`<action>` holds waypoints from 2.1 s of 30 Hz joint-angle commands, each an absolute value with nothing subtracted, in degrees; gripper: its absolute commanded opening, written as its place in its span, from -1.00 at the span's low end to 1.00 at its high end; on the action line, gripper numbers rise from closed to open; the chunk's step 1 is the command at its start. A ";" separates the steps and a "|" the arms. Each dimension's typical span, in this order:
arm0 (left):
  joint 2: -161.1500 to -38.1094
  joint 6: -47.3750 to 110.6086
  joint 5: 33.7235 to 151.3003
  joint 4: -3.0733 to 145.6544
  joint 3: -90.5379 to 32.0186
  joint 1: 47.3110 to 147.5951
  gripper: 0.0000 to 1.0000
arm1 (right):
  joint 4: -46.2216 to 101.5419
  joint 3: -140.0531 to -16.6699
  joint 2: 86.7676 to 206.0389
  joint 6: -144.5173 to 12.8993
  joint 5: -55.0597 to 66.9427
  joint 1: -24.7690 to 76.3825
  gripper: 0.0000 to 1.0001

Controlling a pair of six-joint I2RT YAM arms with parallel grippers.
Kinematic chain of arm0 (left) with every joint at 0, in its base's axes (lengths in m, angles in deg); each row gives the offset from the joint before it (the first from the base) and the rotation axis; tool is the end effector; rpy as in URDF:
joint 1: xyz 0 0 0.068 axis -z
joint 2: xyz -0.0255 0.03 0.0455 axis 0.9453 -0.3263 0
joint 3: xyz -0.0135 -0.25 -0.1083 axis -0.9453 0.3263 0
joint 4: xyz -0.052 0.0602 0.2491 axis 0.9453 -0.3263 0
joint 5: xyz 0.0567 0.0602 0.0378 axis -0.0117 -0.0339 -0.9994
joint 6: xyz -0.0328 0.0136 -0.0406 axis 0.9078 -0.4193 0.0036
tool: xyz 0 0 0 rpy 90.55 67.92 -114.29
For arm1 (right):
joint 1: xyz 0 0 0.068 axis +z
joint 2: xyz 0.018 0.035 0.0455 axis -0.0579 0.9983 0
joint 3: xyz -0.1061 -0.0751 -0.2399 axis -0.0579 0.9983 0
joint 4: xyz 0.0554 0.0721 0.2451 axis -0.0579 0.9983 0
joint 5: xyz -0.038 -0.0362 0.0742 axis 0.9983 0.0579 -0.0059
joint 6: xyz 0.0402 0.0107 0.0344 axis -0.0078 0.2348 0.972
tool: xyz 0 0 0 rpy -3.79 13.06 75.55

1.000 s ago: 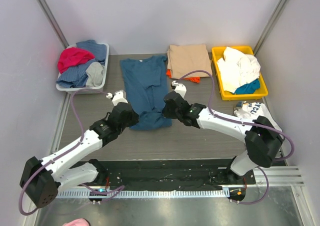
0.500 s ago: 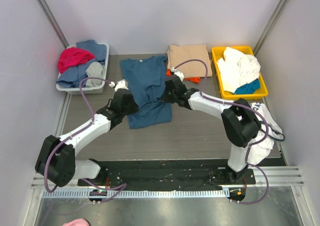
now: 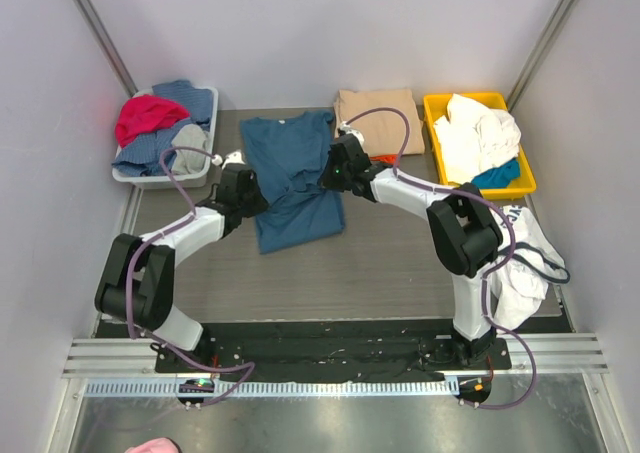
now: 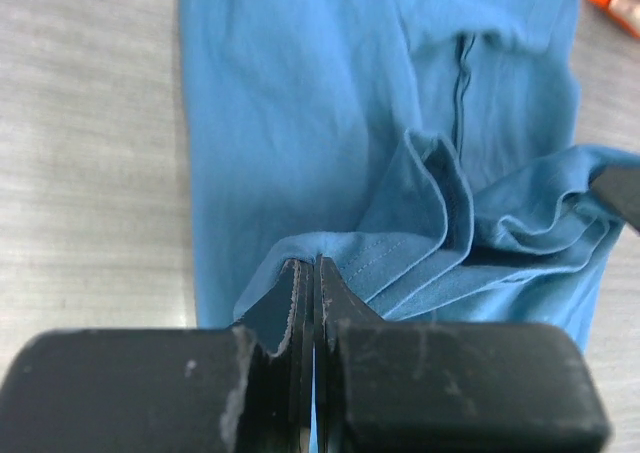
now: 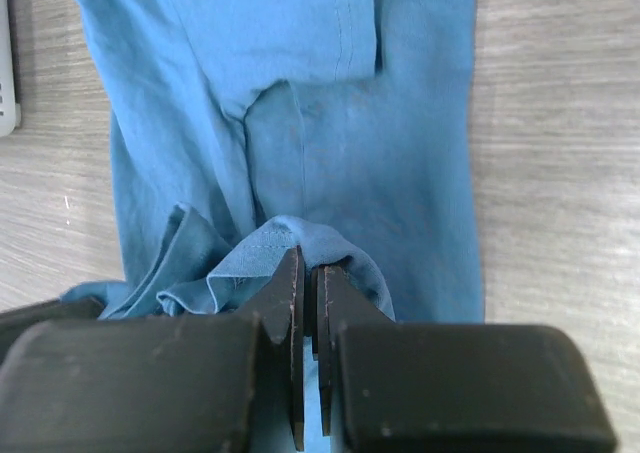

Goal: Fold and stack the t-shirts
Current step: Fold the tshirt

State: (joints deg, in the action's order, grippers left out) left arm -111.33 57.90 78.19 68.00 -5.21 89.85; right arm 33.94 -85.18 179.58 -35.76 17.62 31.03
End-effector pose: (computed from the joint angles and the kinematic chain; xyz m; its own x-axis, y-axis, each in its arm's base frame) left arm 0.3026 -0.0997 0.1990 -0.6326 -0.4286 -0.6450 -0.1806 0.8916 -0.4153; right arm 0.3761 0.2539 0.2076 -0.7233 0.2305 -0.6509 -0.1044 0.8953 0.4331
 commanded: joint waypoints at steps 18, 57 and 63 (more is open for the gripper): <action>-123.10 57.04 82.84 75.34 -16.76 85.02 -0.77 | 31.64 -94.65 186.70 -36.50 14.37 26.22 -0.86; -94.97 59.50 86.89 76.65 12.50 86.69 0.41 | 24.60 -61.26 162.27 -43.36 -8.91 19.53 0.30; -97.78 59.85 88.29 79.64 13.82 86.77 0.22 | 24.34 -61.53 163.49 -43.62 -10.41 20.15 0.29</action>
State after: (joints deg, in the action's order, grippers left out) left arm -96.17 60.11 86.67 74.29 13.44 86.68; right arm 27.10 -61.36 164.89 -42.60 -8.20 19.47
